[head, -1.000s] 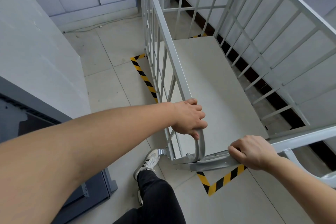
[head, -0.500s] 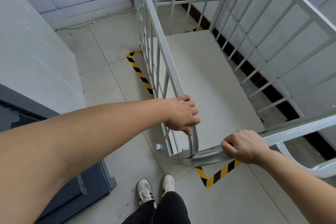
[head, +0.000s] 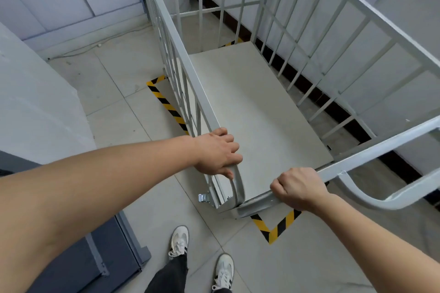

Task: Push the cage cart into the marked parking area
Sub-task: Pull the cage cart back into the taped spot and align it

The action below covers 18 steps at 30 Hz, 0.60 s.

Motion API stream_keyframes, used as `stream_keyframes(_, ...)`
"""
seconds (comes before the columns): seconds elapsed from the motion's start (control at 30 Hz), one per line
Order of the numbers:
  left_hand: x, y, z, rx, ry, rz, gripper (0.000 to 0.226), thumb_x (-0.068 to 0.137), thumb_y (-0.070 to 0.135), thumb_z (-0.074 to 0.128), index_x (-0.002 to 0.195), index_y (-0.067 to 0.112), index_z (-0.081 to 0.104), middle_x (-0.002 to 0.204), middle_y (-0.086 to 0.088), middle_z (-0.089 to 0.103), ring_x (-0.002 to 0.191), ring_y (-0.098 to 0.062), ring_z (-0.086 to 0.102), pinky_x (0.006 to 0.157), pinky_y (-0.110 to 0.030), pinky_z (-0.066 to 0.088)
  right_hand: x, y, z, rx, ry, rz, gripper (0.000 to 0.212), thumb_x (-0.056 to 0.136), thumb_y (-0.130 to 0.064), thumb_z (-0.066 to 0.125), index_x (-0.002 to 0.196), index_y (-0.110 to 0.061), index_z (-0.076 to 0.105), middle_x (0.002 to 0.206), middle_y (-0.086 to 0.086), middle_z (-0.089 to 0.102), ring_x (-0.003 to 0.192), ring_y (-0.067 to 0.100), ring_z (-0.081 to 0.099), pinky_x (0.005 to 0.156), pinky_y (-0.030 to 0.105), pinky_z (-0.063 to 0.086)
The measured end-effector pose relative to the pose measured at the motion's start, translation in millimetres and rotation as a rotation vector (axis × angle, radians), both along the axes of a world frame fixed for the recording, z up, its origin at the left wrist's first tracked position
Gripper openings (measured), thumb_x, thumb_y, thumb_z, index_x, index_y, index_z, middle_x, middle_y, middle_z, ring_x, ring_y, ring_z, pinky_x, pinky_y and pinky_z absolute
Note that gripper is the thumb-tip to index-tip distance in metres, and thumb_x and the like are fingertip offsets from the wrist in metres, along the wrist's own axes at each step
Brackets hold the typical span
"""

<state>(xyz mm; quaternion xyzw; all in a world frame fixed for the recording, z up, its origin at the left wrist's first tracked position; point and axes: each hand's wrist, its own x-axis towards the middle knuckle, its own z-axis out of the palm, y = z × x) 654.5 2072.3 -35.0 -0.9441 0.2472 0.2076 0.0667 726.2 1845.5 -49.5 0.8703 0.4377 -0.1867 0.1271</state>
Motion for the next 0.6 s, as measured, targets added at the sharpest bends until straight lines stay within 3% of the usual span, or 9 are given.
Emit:
stream_keyframes(0.23,-0.9,1.1,-1.6,-0.001,-0.01,0.012,0.05,0.096,0.058,0.03,0.12,0.018,0.048,0.114,-0.006,0.052,0.109,-0.026,0.044,0.108,-0.04,0.022,0.2,-3.0,-6.4,0.049,-0.015,-0.004,0.047,0.065,-0.046,0.002,0.054,-0.011,0.031,0.049,0.008,0.028,0.044,0.018,0.021,0.045,0.031,0.017)
stream_keyframes(0.6,-1.1,-0.2,-2.9,0.021,-0.028,0.019,0.051,0.095,0.059,0.03,0.121,0.02,0.047,0.116,-0.005,0.052,0.112,-0.025,0.044,0.109,-0.04,0.023,2.1,-6.0,-14.5,0.111,-0.008,-0.04,0.047,0.066,-0.048,0.005,0.049,-0.012,0.03,0.049,0.007,0.036,0.047,0.022,0.031,0.046,0.03,0.022)
